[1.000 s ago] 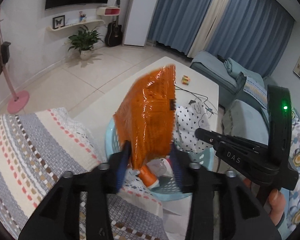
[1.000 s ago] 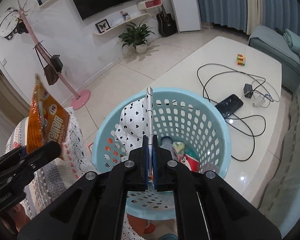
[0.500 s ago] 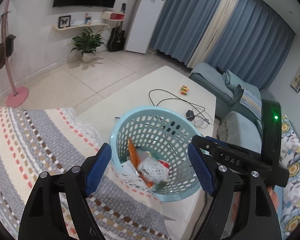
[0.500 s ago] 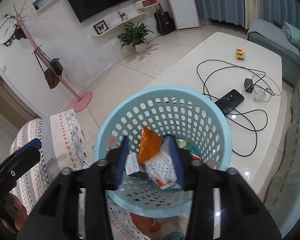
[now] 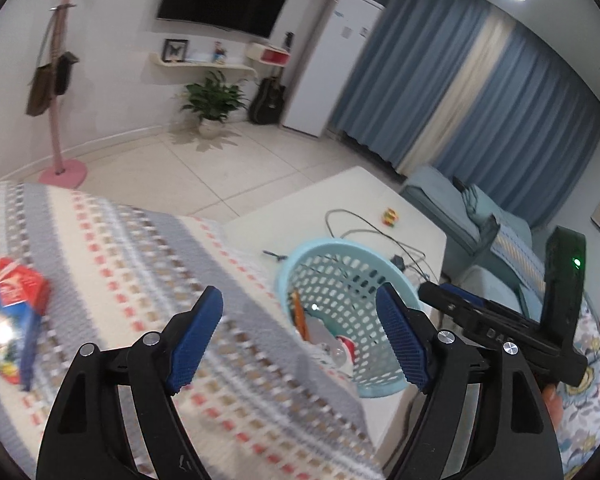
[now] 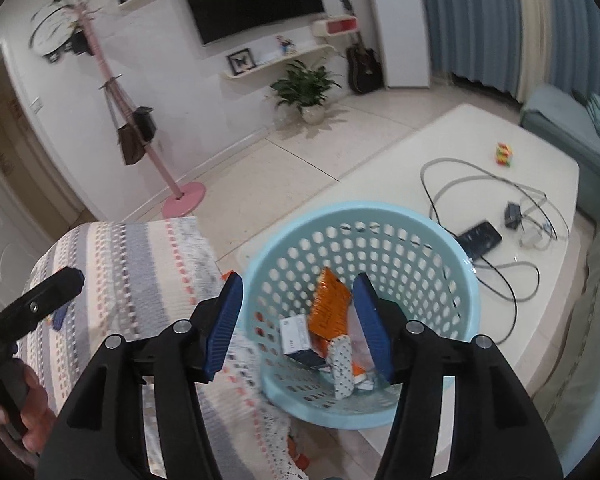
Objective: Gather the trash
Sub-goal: 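Move the left tool to the tiger-print box and grasp it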
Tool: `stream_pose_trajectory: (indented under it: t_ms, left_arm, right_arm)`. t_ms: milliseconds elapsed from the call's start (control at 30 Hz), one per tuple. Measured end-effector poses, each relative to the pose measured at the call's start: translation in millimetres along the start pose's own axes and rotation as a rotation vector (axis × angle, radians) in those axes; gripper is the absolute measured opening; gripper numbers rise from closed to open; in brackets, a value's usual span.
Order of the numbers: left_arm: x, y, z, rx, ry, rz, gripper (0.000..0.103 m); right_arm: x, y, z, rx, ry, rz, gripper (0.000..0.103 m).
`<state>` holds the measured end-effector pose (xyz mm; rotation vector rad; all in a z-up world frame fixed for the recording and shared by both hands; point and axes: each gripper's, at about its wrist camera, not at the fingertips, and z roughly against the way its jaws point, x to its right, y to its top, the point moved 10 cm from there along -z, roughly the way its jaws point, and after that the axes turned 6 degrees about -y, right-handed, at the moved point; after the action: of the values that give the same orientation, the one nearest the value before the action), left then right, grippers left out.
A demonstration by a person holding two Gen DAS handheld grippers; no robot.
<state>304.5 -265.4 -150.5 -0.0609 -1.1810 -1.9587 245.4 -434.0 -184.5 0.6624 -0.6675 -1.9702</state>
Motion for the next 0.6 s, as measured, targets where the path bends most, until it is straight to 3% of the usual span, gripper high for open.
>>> stream_pose_trajectory:
  t_ms: [300,400,533,600]
  left_arm:
    - [-73,5,75,0.152,0.133,0.147,0.076]
    - [-106,1,110,0.203,0.227,0.179,0.076]
    - [-148,-4,136,0.212,0.324,0.219,0.076]
    - [-162,-7,138,0.190,0.326,0.241,0.077]
  right_arm:
    - [-77,-7,14,0.043,0.050,0.177,0.058]
    - [-103,-12,18,0.060,0.071,0.234,0.062]
    - [-139,-23,16,0.059,0.123,0.280,0.063]
    - [-154,-31,12,0.048,0.144,0.286,0.063]
